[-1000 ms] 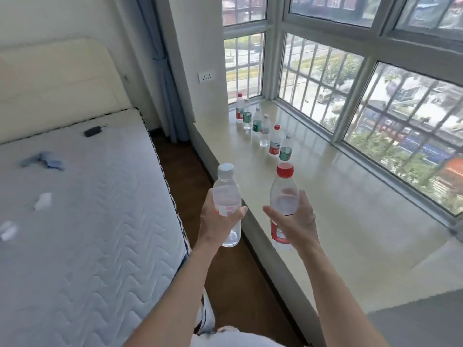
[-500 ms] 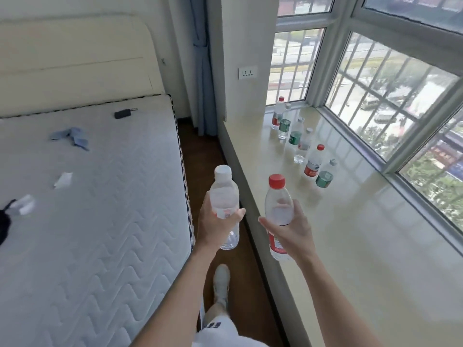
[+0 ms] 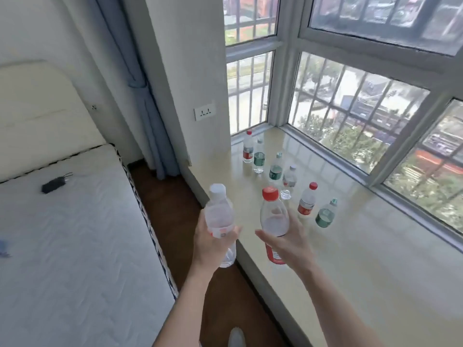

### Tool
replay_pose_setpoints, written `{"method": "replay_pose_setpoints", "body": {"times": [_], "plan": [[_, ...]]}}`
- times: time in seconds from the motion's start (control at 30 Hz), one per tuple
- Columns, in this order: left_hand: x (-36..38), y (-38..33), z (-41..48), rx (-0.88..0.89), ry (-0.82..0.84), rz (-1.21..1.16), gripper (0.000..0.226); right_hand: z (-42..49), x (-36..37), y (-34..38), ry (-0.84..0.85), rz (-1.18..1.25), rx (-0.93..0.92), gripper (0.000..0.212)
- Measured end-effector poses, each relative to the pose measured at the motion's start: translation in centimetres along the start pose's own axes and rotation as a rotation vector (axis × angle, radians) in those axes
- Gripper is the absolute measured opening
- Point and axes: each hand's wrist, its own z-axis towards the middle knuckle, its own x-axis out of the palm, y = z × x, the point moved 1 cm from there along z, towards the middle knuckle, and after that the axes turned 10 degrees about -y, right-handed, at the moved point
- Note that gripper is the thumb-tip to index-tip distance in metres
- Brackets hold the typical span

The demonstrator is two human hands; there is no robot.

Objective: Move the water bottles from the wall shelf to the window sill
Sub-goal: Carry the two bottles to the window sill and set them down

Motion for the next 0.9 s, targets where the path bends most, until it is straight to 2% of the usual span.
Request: {"method": "replay_pose_setpoints", "body": {"times": [0.27, 0.5, 0.57, 0.67, 0.9], "plan": [[9.2, -1.8, 5.6, -0.021, 0.272, -0.07, 0.069, 4.8, -4.2, -2.4, -0.271, -0.067, 0.134, 0.06], [18.8, -3.0, 4.7, -0.062, 0.545, -0.058, 0.055, 5.3, -11.6, -6.3, -0.524, -0.053, 0.279, 0.058], [21.2, -3.3, 3.8, -0.075, 0.615, -0.056, 0.049, 5.2, -13.6, -7.1, -0.568, -0.048, 0.3, 0.055], [24.7, -3.6, 2.6, -0.082, 0.681, -0.023, 0.056, 5.3, -16.5, -8.7, -0.616, -0.039, 0.321, 0.054], [31.7, -2.7, 0.1, -0.059, 0.802, 0.039, 0.046, 5.6, -21.2, -12.7, -0.735, 0.03, 0.428, 0.05]]}}
